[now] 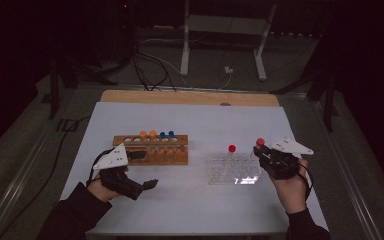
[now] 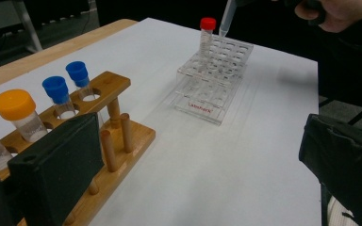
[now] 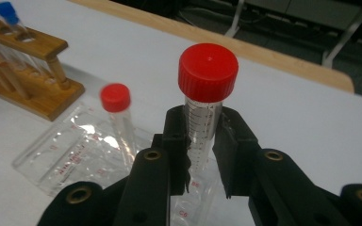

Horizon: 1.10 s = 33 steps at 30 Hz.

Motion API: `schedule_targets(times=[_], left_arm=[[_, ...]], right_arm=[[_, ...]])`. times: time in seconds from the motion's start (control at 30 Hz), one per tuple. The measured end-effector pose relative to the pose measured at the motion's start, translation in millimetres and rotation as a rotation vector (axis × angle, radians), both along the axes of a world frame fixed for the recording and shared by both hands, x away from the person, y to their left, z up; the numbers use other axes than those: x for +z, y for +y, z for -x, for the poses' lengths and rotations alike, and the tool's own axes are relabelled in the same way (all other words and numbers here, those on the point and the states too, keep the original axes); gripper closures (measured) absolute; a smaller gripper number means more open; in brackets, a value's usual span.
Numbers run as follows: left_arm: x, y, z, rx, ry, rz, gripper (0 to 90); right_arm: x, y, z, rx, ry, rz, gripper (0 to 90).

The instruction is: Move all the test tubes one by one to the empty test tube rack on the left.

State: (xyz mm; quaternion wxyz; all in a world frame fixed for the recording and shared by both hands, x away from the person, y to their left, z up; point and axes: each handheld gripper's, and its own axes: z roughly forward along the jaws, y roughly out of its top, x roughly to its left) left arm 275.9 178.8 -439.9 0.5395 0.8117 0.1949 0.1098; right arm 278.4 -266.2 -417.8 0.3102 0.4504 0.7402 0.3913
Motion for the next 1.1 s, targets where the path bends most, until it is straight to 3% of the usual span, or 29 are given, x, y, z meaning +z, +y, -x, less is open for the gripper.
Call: schedule_targets(times=[0.17,0.33,0.63,0.87,1.1], left_arm=[[4.2,-0.1,1.3,-0.006,0.006,0.024,1.0],[8.2,-3.0,4.2,-0.014,-0.001,0.018,1.0],[14.8,-13.1,10.0,-0.04,-0.009,0.017,1.0],[19.4,-22.2,13.5,-0.055,-0.013,0.036,1.7],[21.0,-37.1,15.6,-0.06,-0.03,0.03,8.4]], right_arm=[[9.0,7.5,8.4,0.042,-0.002,0.0,75.3],[14.9,19.3,15.4,0.109,0.011,-0.024,75.3],[16.3,65.3,31.0,0.3,0.037,-0.065,75.3],[2.1,105.6,35.9,0.416,0.077,-0.04,75.3],[-16.9,133.7,35.8,0.483,0.128,-0.013,75.3]])
